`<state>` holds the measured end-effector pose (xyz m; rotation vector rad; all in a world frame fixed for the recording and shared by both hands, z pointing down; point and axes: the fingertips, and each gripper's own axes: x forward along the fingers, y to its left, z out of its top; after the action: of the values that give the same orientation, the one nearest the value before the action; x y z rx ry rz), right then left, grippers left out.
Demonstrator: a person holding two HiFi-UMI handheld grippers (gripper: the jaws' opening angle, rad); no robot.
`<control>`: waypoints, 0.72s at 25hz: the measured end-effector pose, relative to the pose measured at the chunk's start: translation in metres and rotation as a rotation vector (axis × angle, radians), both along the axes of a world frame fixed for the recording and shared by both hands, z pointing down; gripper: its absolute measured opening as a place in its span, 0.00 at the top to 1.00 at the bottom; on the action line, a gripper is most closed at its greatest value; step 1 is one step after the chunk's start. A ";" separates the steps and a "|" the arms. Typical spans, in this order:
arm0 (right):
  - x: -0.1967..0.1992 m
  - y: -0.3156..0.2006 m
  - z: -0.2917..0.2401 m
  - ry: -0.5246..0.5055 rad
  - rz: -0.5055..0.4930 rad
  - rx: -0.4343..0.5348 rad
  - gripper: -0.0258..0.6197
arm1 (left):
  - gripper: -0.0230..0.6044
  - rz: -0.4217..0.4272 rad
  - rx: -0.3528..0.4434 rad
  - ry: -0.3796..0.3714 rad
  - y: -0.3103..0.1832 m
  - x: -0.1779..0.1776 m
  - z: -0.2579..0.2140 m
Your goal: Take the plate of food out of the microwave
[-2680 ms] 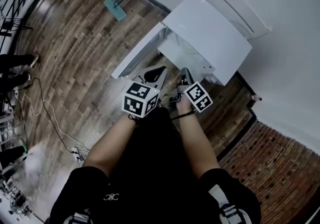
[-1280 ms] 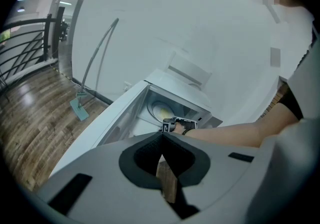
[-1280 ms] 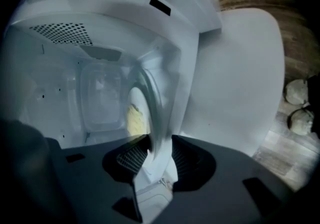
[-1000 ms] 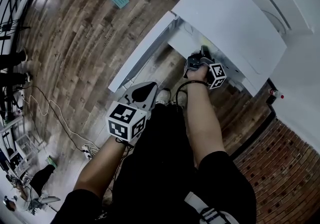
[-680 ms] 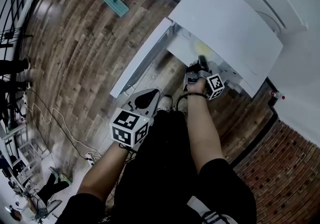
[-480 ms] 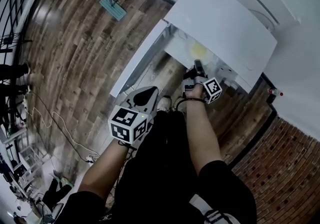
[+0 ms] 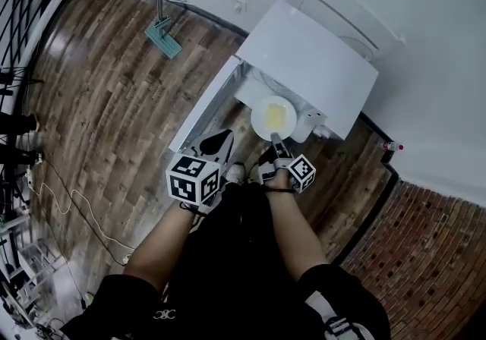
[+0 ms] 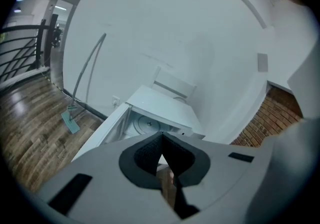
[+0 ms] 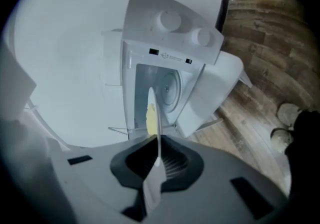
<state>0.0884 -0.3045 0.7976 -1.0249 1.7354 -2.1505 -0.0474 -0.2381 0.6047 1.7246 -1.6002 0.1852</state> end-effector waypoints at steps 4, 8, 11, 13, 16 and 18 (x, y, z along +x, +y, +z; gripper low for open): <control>0.010 0.028 -0.039 -0.004 -0.032 -0.010 0.92 | 0.96 -0.008 0.042 0.028 -0.010 0.003 -0.024; 0.019 0.038 -0.082 0.001 -0.042 0.007 0.92 | 0.96 0.015 0.076 0.034 -0.019 0.010 -0.043; 0.023 0.034 -0.119 0.007 -0.027 0.036 0.92 | 0.96 0.036 0.098 0.033 -0.027 0.013 -0.055; 0.025 0.024 -0.145 0.008 -0.012 0.060 0.92 | 0.96 0.043 0.109 0.031 -0.034 0.014 -0.062; 0.032 0.005 -0.178 0.017 0.006 0.100 0.92 | 0.96 0.018 0.101 0.013 -0.043 0.011 -0.073; 0.039 -0.009 -0.196 0.026 0.030 0.104 0.92 | 0.96 0.003 0.108 0.001 -0.050 0.011 -0.083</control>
<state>0.1271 -0.3134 0.6015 -1.0491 1.8107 -2.0142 -0.0366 -0.2885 0.5217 1.8092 -1.6331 0.1009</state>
